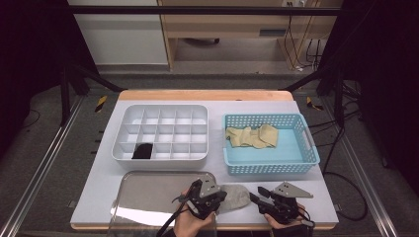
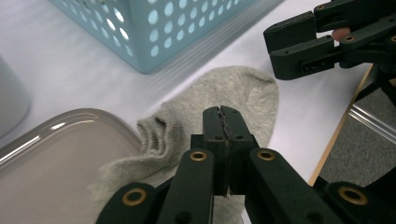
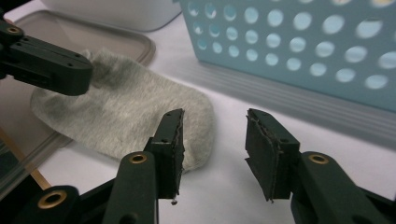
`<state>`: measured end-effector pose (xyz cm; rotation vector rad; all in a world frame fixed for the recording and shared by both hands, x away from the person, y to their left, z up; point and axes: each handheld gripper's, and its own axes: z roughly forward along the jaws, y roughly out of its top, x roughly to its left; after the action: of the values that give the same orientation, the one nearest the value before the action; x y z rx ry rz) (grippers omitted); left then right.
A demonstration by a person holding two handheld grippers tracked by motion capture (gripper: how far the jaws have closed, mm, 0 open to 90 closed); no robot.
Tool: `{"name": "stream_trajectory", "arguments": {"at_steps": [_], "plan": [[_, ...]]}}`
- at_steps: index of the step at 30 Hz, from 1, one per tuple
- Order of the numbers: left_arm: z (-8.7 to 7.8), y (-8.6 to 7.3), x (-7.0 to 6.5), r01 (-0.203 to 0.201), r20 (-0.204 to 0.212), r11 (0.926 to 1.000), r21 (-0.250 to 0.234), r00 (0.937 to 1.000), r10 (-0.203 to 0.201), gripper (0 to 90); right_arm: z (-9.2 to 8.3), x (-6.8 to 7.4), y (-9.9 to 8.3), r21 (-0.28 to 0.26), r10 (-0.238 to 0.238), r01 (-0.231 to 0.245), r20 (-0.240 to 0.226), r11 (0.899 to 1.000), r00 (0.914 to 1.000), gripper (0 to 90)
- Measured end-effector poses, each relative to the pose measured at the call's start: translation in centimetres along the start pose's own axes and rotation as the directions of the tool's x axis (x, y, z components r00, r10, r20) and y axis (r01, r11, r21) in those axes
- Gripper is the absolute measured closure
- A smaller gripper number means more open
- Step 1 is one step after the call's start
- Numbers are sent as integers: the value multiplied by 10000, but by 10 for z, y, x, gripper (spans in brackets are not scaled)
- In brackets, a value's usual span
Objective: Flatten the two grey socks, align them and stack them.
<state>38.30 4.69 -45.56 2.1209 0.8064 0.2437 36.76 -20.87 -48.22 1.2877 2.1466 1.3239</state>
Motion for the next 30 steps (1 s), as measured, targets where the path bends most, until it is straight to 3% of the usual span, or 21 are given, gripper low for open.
{"name": "stream_trajectory", "arguments": {"at_steps": [10,21,25,30], "plan": [[17,-8,6,94,42,9972,739,9999,-97,895,13,5,-3,612,88,-84,-71,9981,9999,618],[20,-10,5,115,-4,9960,887,9999,-116,894,17,9,-5,767,229,-228,2,9968,9997,686],[20,-10,5,176,-7,9959,884,9998,-176,894,18,11,-4,900,438,-422,-162,9950,9989,757],[20,-10,5,209,-23,9958,896,9998,-208,894,19,9,-3,976,1103,-1057,-433,9896,9930,819]]}}
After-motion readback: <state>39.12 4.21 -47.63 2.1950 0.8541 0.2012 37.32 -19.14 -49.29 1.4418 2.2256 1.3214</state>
